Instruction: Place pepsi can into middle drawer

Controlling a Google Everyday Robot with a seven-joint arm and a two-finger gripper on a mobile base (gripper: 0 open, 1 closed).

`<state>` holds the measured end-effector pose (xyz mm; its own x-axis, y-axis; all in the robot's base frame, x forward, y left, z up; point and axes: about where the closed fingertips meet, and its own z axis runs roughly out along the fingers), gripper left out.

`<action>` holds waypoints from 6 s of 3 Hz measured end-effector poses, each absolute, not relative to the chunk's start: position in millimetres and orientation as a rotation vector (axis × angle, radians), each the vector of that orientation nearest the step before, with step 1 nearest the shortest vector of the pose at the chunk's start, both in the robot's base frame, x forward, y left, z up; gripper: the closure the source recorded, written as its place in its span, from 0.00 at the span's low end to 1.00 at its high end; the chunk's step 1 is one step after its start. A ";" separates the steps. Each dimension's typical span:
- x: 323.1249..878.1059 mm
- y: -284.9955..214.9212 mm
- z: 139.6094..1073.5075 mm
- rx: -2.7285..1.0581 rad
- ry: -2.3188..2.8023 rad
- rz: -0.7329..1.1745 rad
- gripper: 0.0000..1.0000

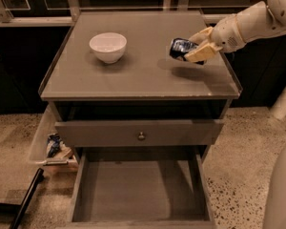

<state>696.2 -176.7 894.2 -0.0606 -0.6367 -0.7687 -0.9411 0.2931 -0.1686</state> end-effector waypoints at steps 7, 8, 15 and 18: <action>511.7 -186.5 793.7 -1.488 1.798 0.453 1.00; 494.1 -171.2 718.1 -1.510 1.837 0.409 1.00; 492.4 -111.8 510.8 -1.290 1.922 0.609 1.00; 498.2 -87.8 429.3 -1.269 1.945 0.591 1.00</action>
Offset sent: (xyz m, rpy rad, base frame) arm -0.1393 -0.0165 -0.0402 -0.0412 -0.0674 0.0521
